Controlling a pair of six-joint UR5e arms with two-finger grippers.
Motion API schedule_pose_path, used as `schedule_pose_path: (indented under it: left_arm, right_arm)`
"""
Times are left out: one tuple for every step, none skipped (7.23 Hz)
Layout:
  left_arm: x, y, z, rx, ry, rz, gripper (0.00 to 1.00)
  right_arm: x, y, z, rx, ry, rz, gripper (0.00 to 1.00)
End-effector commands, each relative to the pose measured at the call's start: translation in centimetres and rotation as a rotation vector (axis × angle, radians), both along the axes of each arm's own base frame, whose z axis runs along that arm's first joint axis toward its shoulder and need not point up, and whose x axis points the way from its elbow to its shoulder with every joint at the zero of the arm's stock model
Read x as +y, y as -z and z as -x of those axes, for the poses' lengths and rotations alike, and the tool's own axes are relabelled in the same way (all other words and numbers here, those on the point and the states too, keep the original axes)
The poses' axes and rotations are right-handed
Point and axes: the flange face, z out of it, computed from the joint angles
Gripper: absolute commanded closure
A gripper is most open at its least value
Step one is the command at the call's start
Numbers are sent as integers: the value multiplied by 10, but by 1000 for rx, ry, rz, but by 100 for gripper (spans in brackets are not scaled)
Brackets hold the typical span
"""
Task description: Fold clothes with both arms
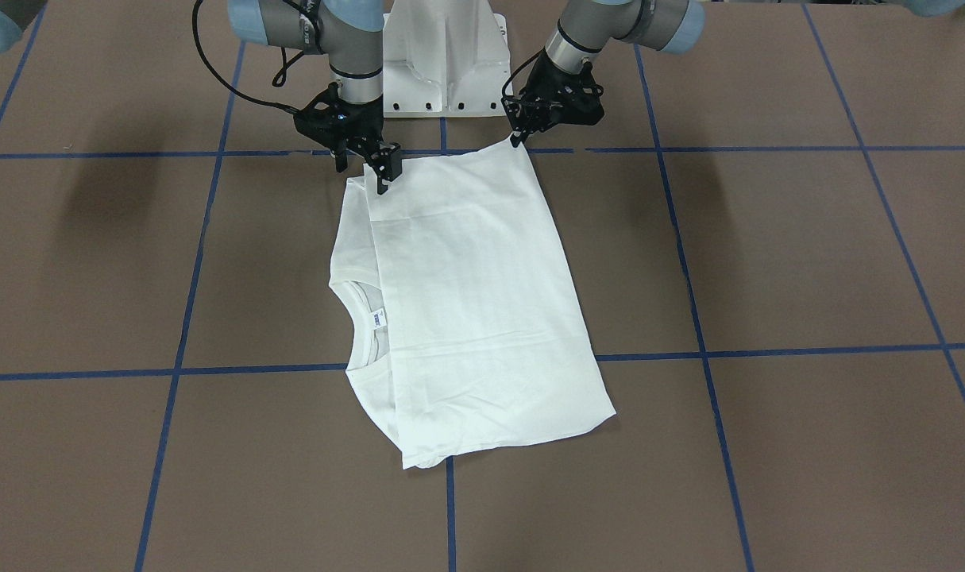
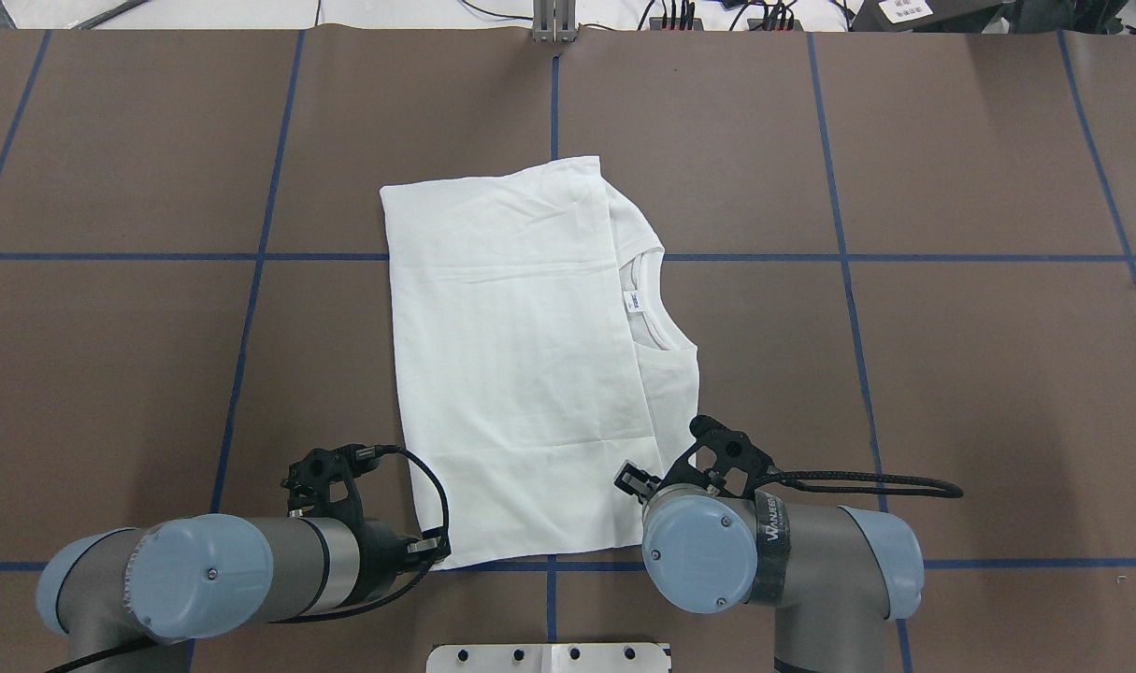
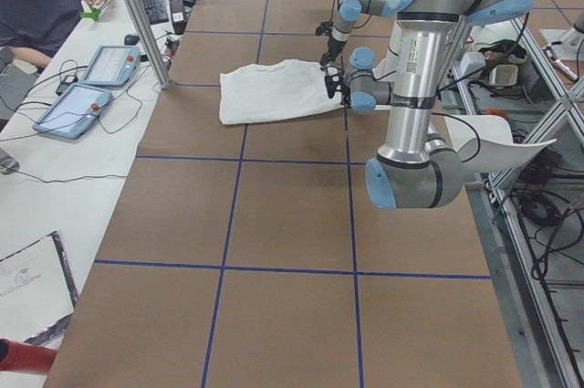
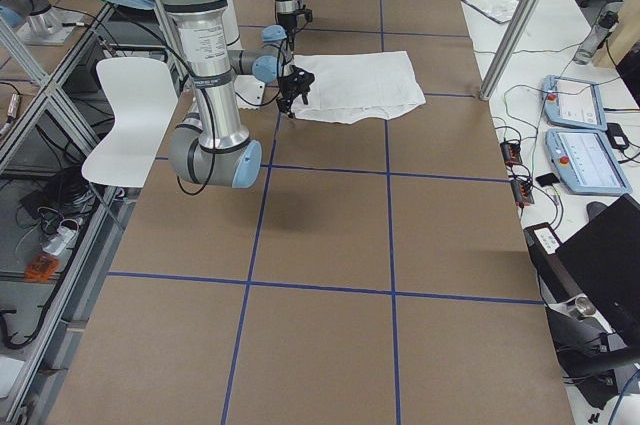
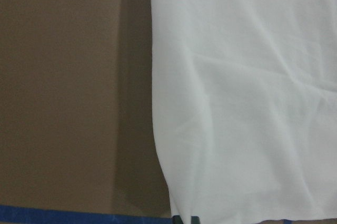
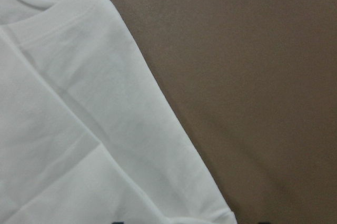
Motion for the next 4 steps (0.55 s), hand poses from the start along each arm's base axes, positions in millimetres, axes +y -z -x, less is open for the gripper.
schedule_pose_path:
  left_arm:
    - [0,1,0,2,-1,0,100]
    - [0,1,1,2,1,0,100]
    - [0,3,2,6,1,-1,100]
    - [0,6,5,14,1,-2,100]
  right_arm:
    - [-1,-1,1,5,-9,-12,30]
    - [-2,-1,1,7,-12,-15,31]
    - [-3,-2,1,9,-14,-15,48]
    - [-4,0,0,6,-15,-15,62]
